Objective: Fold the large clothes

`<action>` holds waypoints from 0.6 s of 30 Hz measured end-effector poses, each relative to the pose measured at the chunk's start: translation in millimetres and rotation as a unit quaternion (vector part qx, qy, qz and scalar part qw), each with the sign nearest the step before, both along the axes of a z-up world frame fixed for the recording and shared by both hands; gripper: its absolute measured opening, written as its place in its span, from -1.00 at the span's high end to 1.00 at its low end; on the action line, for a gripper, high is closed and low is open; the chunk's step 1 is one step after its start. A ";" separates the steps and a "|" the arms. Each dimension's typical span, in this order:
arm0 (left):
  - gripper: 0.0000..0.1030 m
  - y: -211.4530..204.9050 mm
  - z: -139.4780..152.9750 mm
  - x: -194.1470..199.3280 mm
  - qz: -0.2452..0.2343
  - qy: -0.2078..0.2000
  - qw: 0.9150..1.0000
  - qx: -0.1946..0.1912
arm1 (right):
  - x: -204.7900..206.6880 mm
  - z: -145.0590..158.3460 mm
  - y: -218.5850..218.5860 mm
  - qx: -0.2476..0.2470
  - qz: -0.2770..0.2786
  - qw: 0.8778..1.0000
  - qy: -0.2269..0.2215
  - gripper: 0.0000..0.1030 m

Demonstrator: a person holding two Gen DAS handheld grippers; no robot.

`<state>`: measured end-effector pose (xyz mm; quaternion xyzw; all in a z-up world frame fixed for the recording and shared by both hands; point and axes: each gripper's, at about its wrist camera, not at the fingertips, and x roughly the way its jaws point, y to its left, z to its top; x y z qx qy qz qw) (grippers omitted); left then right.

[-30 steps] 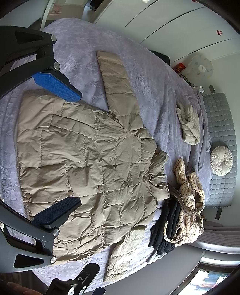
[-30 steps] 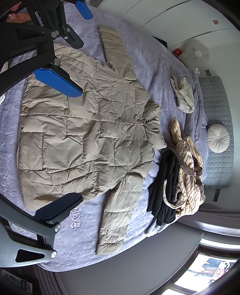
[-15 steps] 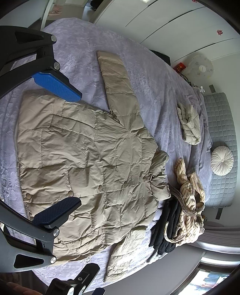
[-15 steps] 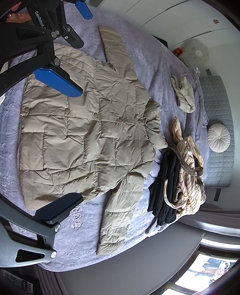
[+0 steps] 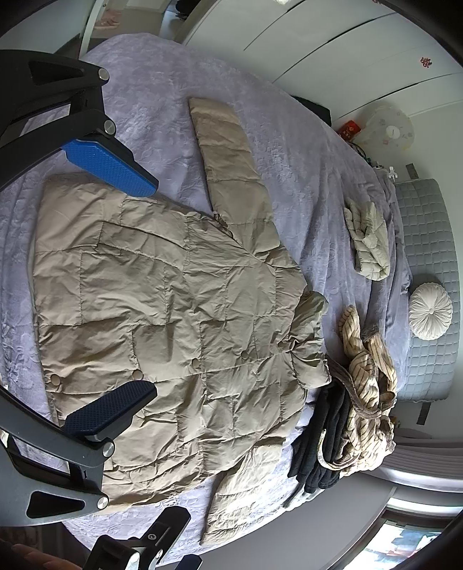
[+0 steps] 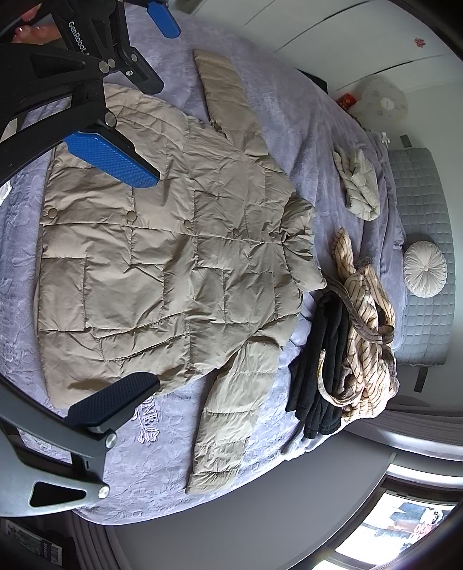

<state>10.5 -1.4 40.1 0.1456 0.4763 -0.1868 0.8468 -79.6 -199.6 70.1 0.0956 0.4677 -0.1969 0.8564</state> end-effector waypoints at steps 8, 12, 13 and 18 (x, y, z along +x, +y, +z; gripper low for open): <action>-1.00 0.8 0.5 0.4 0.000 0.000 1.000 0.000 | 0.7 -0.2 2.1 0.000 0.000 1.000 0.001 -1.00; -1.00 0.4 0.6 0.7 0.000 0.001 1.000 0.000 | 1.8 -0.5 2.1 0.001 0.000 1.000 0.001 -1.00; -1.00 0.3 0.6 0.7 0.000 0.001 1.000 0.000 | 2.3 -0.9 0.8 0.001 0.000 1.000 0.002 -1.00; -1.00 0.4 0.9 0.6 0.000 0.002 1.000 -0.001 | 3.0 -1.8 3.3 0.002 0.000 1.000 0.003 -1.00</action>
